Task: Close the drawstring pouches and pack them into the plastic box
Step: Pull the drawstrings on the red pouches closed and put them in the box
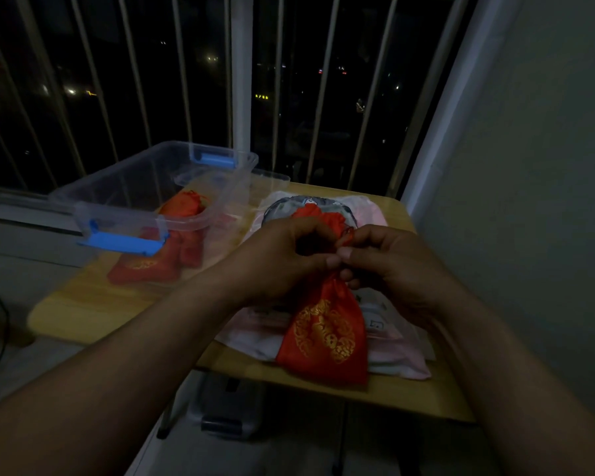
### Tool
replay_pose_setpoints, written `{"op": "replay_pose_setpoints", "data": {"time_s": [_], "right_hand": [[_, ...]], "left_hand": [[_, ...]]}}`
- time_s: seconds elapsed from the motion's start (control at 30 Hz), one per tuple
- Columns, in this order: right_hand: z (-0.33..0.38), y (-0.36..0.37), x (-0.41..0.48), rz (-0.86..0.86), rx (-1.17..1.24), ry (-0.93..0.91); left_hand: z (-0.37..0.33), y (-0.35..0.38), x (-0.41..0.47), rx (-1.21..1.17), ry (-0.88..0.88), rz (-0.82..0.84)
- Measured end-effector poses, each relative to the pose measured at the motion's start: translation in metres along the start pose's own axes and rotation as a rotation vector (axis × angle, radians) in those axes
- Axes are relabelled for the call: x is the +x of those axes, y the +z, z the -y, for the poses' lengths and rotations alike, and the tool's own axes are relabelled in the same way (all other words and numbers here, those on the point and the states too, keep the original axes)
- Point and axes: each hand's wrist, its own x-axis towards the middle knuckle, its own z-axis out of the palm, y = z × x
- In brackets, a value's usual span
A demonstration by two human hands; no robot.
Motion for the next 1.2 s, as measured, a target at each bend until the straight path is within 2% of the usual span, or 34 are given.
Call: {"op": "replay_pose_setpoints", "data": {"time_s": [0.23, 0.53, 0.7, 0.83, 1.0, 1.2], "right_hand": [[-0.001, 0.003, 0.002, -0.071, -0.178, -0.110], [-0.006, 0.008, 0.004, -0.132, -0.331, -0.201], [-0.009, 0.017, -0.001, -0.184, -0.601, -0.360], [-0.006, 0.024, -0.004, -0.220, -0.708, -0.470], [-0.006, 0.025, -0.004, -0.241, -0.677, -0.513], [-0.006, 0.020, -0.002, -0.219, -0.526, -0.412]], "left_hand": [[0.004, 0.002, 0.004, 0.142, 0.030, -0.011], [0.006, 0.003, 0.005, 0.189, 0.068, 0.007], [0.005, 0.008, 0.005, 0.263, 0.073, -0.026], [-0.002, 0.013, 0.005, 0.257, 0.118, -0.087], [0.001, 0.012, 0.005, 0.270, 0.088, -0.106], [0.003, -0.004, 0.004, 0.114, 0.031, -0.001]]}}
